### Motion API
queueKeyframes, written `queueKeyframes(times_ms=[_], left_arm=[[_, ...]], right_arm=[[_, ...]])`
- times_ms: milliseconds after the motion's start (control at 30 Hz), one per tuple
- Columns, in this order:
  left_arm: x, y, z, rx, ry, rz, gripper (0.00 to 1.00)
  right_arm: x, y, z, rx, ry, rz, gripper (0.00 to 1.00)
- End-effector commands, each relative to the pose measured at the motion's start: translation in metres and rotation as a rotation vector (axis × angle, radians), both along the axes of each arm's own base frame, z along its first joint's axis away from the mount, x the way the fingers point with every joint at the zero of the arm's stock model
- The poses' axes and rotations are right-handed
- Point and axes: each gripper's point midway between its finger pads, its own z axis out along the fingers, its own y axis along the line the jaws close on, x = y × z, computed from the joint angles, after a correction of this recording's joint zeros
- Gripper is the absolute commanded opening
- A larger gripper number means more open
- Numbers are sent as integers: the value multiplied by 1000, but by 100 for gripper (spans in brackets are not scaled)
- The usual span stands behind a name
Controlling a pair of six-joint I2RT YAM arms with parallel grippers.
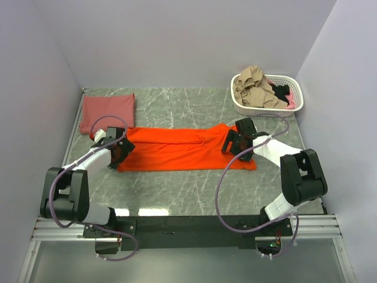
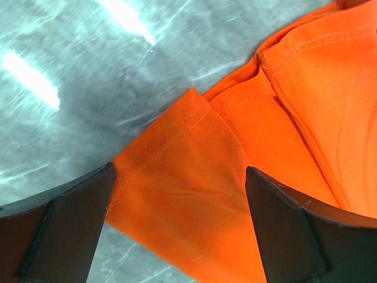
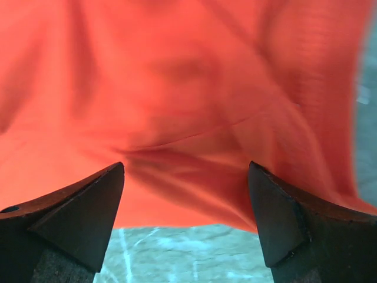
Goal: Fold and stack the t-shirts
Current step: Fold the tshirt
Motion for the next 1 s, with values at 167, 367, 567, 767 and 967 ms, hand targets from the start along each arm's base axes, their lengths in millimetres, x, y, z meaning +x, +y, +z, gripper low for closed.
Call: queueKeyframes(times_ms=[167,367,567,767,967], left_arm=[[-94,5,-30,-34,240,88,99],[-123,-16,-11,-154,169,98,99],[-88,-26,78,-177,-156,43,99],[-24,-45,129,-174,-342,-88,99],[50,-71,106,-156,-257,-206,99]], right_arm=[[-27,-49,-26,-92,103,-188,92],[-20,-53,-15,-93,56,-178,91],[0,-42,31,-35,-73,-136,92],[5,-27,65,40,-176,-116,92],[17,-6,55,103,-152,-129,94]])
